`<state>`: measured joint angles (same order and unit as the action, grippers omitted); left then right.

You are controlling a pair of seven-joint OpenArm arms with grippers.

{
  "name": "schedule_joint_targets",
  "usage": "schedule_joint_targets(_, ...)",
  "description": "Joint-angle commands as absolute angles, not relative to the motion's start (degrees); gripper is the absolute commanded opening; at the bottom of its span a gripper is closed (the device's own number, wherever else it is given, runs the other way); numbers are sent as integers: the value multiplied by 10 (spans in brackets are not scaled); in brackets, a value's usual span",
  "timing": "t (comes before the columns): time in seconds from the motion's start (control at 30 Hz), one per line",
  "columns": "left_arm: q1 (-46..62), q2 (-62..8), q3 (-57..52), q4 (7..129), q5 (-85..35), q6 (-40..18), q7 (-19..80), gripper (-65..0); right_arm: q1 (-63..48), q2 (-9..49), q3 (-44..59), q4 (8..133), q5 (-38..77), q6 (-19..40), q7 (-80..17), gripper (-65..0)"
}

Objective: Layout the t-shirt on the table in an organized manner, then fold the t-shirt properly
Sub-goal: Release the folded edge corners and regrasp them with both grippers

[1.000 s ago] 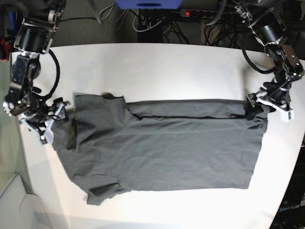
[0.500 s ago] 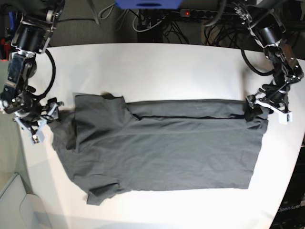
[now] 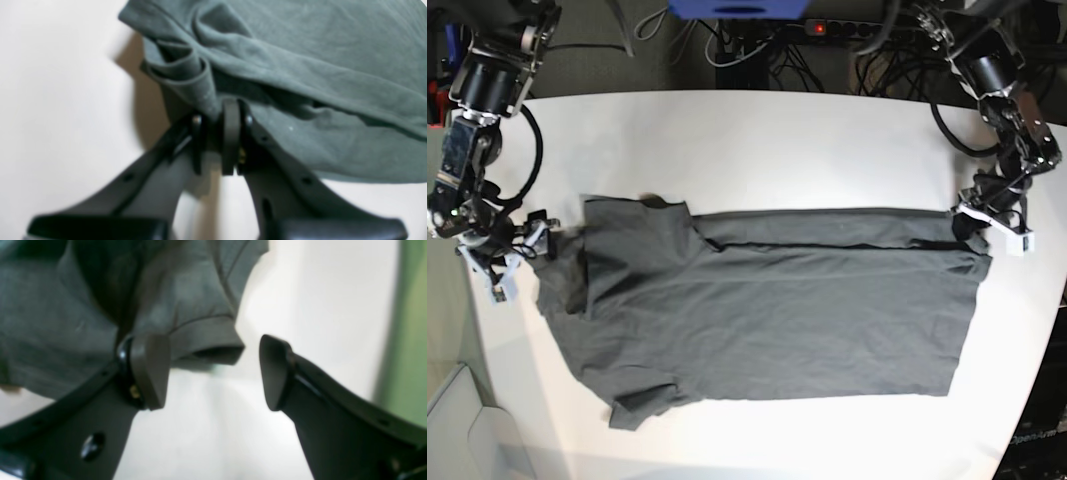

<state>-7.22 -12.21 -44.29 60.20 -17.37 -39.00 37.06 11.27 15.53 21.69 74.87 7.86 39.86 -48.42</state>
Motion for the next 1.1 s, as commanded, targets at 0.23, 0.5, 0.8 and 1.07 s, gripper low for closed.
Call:
schedule_joint_targets(0.23, -79, -131, -446, 610, -183, -393, 359, -567, 163, 180, 218, 683, 85, 400, -460, -227)
schedule_joint_targets(0.5, -73, -132, -446, 610, -183, -393, 359, -568, 158, 179, 218, 680, 85, 400, -458, -277)
schedule_joint_targets(0.8, -72, -132, -447, 610, -183, -393, 359, -566, 140, 178, 218, 680, 85, 400, -458, -641)
schedule_joint_targets(1.07, -52, -132, -447, 616, -187, -393, 360, -567, 104, 188, 220, 683, 86, 400, -445, -650)
